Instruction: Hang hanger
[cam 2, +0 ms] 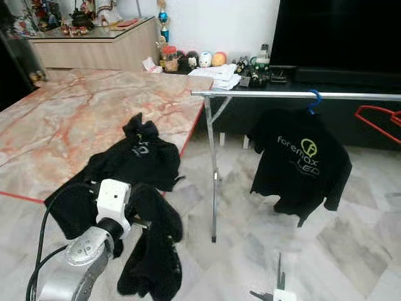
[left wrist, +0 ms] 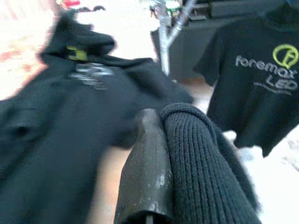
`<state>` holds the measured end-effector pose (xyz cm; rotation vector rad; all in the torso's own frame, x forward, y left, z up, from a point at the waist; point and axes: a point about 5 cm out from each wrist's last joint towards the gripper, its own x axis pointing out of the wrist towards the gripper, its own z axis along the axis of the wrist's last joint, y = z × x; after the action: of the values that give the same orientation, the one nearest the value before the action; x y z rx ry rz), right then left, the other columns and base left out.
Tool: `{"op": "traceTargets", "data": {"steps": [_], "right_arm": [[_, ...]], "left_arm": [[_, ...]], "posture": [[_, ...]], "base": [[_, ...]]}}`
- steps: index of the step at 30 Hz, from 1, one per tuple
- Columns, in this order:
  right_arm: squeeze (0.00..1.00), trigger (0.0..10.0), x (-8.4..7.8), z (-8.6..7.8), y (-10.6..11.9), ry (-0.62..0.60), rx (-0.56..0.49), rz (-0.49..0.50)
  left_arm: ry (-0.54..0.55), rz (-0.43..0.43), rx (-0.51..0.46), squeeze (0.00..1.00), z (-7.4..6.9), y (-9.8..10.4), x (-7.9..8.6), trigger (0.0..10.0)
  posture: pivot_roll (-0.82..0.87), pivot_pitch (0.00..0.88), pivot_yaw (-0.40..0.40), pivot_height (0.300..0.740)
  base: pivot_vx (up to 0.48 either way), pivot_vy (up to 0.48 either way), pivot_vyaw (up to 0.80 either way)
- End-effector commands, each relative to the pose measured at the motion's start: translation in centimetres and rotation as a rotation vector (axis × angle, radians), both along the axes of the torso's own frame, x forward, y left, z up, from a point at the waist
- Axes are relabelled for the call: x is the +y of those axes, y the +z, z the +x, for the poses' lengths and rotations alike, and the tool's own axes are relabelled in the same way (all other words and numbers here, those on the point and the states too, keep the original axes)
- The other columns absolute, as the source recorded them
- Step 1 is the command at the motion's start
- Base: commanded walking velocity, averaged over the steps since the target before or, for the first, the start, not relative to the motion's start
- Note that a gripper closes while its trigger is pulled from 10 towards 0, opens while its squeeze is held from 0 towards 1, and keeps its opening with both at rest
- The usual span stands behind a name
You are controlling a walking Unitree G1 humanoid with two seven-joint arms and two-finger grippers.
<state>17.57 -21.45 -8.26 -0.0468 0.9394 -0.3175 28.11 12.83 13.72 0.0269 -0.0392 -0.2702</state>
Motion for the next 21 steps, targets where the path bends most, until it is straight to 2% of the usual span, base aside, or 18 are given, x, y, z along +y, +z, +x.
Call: {"op": "traceTargets", "data": {"steps": [1,8,10,21], "right_arm": [[0.00,10.0,1.2,0.2,-0.1,0.023,-0.003,0.026],[0.00,10.0,1.2,0.0,-0.2,0.034,-0.005,0.022],[0.00,10.0,1.2,0.0,-0.2,0.033,-0.008,0.020],[0.00,10.0,0.7,0.1,0.0,0.032,-0.024,0.008]], "left_arm": [[0.034,0.008,-0.028,0.00,-0.1,0.8,1.2,10.0],[0.000,-0.024,-0.068,0.00,-0.3,2.3,0.9,10.0],[-0.024,-0.074,-0.109,0.00,-0.2,3.5,0.6,10.0],[-0.109,-0.172,-0.208,0.00,0.3,7.9,-0.6,10.0]], "posture": [[0.09,0.061,0.053,0.740],[0.10,0.060,0.049,0.740],[0.10,0.060,0.048,0.740],[0.10,0.058,0.044,0.740]], "base": [[0.000,0.480,0.00],[0.000,0.472,0.00],[0.000,0.000,0.00],[0.000,0.000,0.00]]}}
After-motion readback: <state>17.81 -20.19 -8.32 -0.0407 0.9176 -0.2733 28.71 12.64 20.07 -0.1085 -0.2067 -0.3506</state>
